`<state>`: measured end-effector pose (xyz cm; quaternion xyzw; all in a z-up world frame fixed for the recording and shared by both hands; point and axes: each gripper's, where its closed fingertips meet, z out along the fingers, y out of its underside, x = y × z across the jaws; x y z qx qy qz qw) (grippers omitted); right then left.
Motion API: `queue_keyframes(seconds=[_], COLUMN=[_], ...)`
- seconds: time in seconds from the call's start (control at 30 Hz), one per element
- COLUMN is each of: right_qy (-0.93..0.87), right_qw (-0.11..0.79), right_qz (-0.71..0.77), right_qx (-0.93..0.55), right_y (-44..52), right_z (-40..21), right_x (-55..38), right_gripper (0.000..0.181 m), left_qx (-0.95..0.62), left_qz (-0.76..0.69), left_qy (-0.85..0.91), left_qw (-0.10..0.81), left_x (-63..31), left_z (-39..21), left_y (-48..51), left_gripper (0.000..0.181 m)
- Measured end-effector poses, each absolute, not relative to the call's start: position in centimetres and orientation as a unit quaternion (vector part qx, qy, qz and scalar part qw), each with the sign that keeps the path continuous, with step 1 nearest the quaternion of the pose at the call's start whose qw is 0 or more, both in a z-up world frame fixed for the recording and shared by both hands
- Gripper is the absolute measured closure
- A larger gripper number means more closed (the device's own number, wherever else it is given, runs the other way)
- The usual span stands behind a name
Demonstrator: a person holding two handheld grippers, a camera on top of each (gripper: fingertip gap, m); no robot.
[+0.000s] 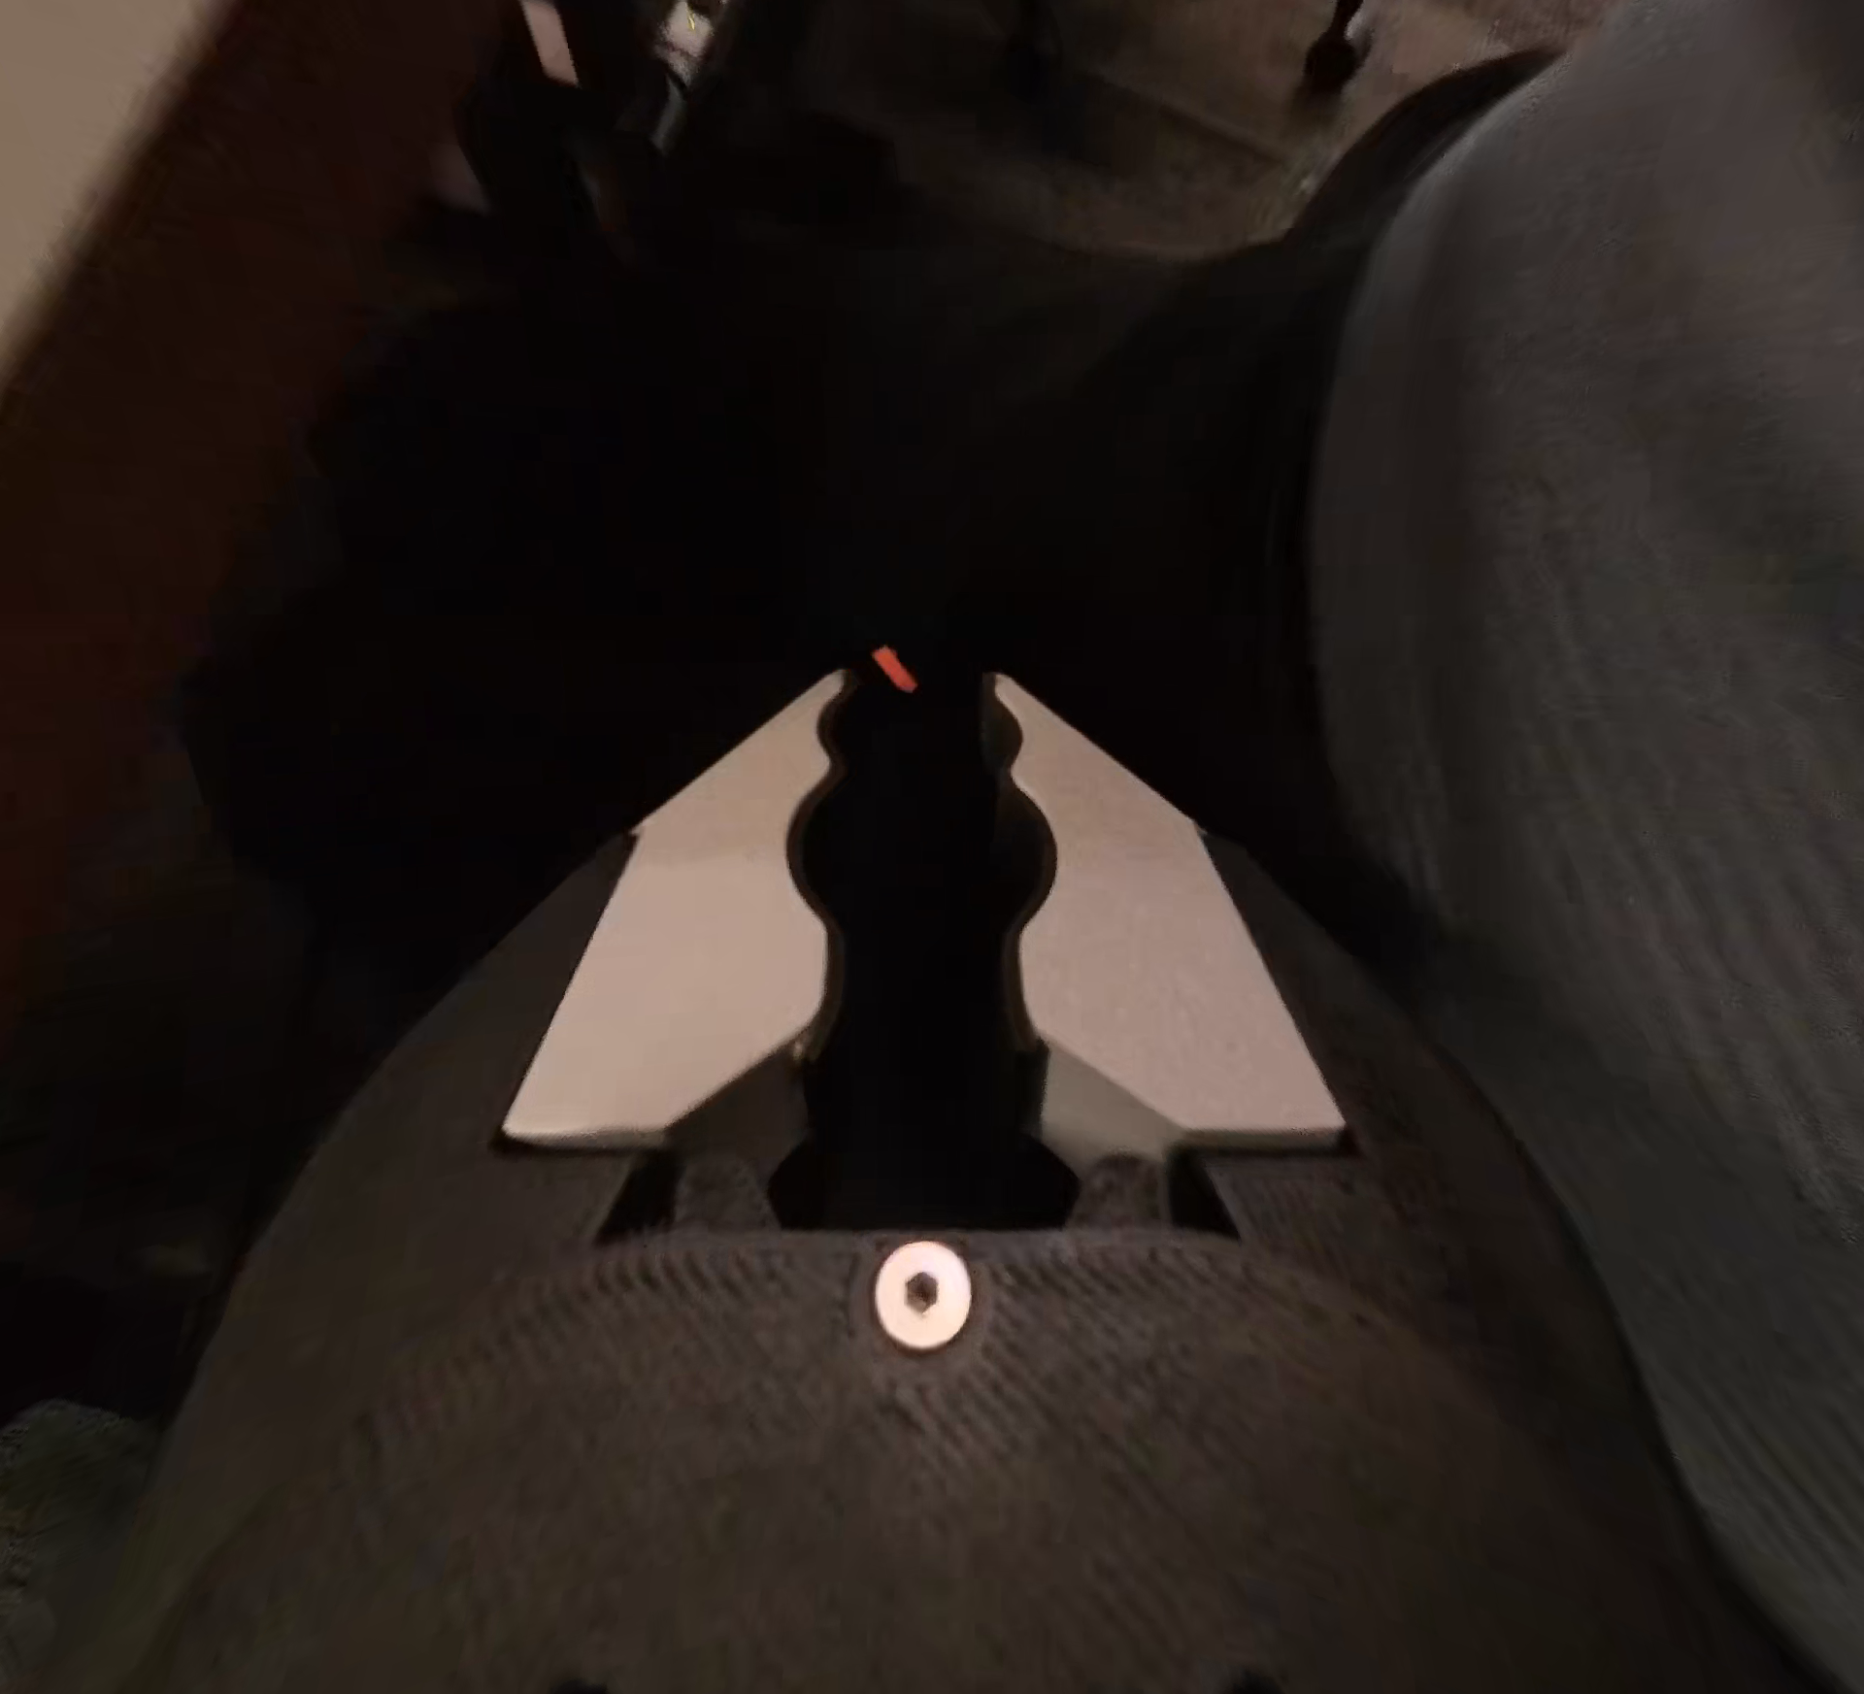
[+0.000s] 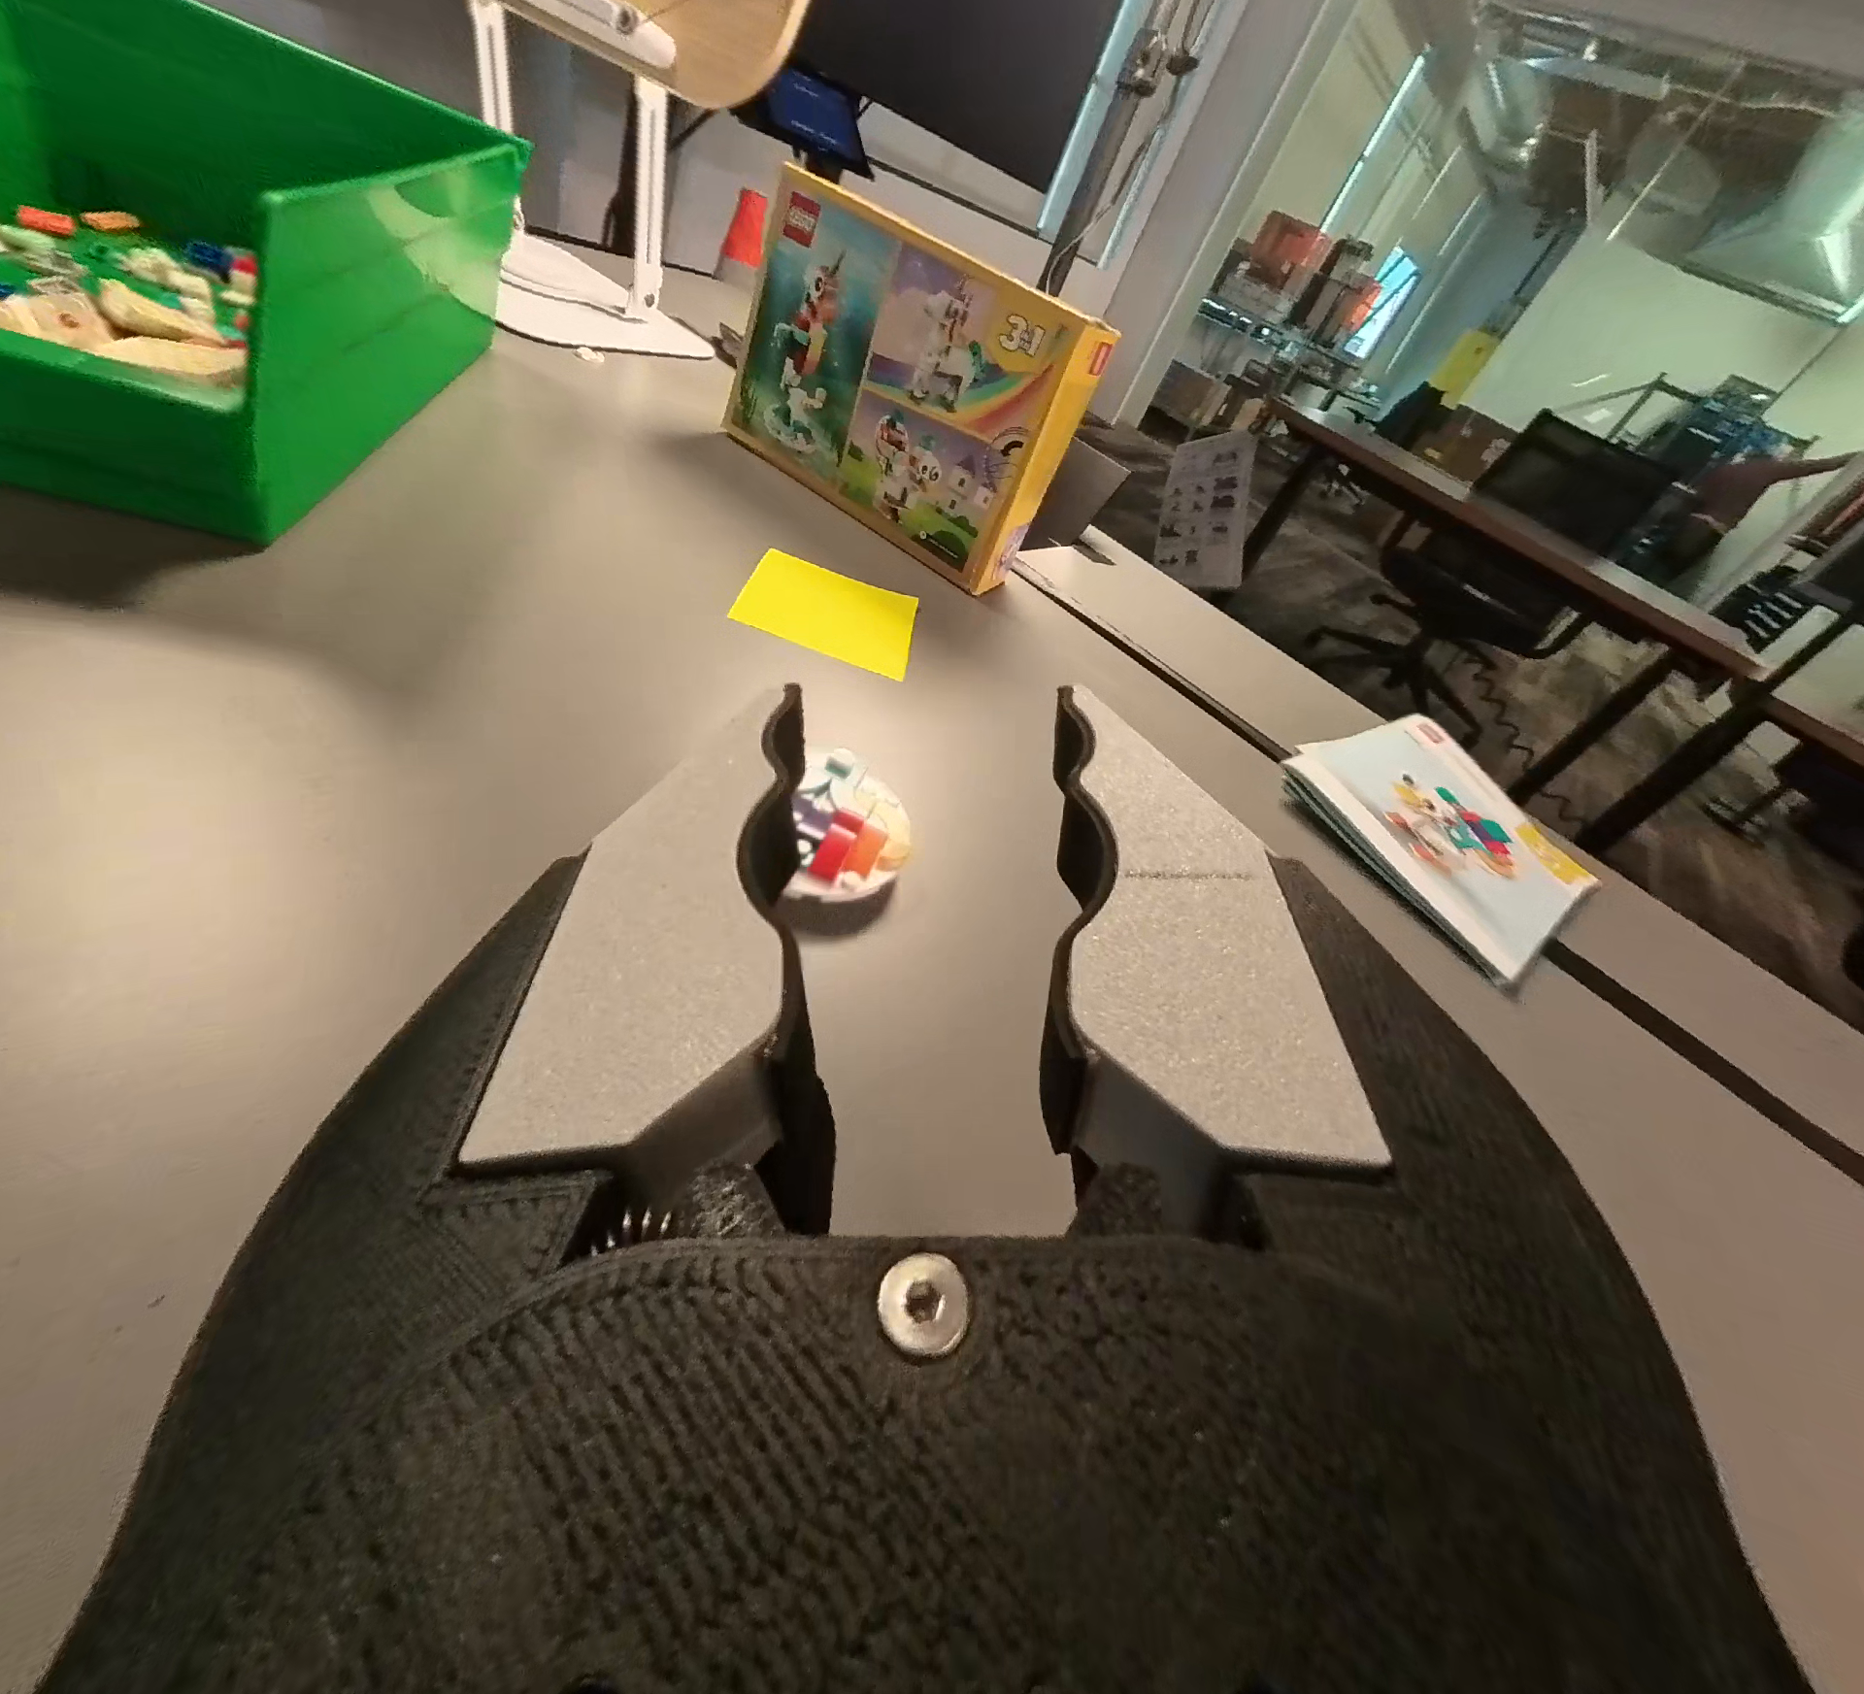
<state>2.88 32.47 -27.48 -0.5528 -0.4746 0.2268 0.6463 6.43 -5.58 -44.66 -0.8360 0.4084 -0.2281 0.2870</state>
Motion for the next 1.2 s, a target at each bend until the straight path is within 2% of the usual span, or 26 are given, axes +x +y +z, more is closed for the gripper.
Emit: queue_keyframes(seconds=[0.07, 0.27, 0.47, 0.67, 0.83, 1.07, 1.13, 1.2], right_qy=[-0.475, -0.471, -0.453, -0.445, -0.449, -0.446, -0.444, -0.439], right_qw=[0.648, 0.654, 0.655, 0.652, 0.651, 0.651, 0.651, 0.653], right_qz=[0.221, 0.209, 0.218, 0.225, 0.225, 0.235, 0.239, 0.248], right_qx=[-0.553, -0.554, -0.563, -0.571, -0.569, -0.568, -0.567, -0.565], right_y=[31.6, 29.7, 29.1, 29.3, 29.2, 29.1, 29.1, 29.0], right_z=[-27.5, -27.6, -27.5, -27.6, -27.6, -27.5, -27.4, -27.1], right_x=[3.4, 4.7, 5.7, 5.9, 5.9, 5.9, 5.9, 5.9], right_gripper=[0.135, 0.135, 0.136, 0.136, 0.136, 0.137, 0.136, 0.137], left_qx=[-0.841, -0.864, -0.853, -0.854, -0.841, -0.842, -0.841, -0.819], left_qz=[-0.244, -0.173, -0.191, -0.138, -0.121, -0.104, -0.131, -0.167], left_qy=[0.417, 0.453, 0.474, 0.501, 0.526, 0.503, 0.463, 0.419], left_qw=[0.243, 0.136, 0.109, 0.036, 0.027, 0.168, 0.247, 0.355], left_x=[7.7, 8.2, 9.0, 8.3, 8.6, 6.5, 6.0, 5.8], left_z=[-46.7, -51.9, -52.7, -53.8, -54.2, -49.5, -45.2, -38.1], left_y=[-6.5, -8.2, -9.4, -9.7, -9.7, -8.0, -7.4, -6.3], left_gripper=[0.153, 0.153, 0.153, 0.157, 0.164, 0.165, 0.165, 0.165])
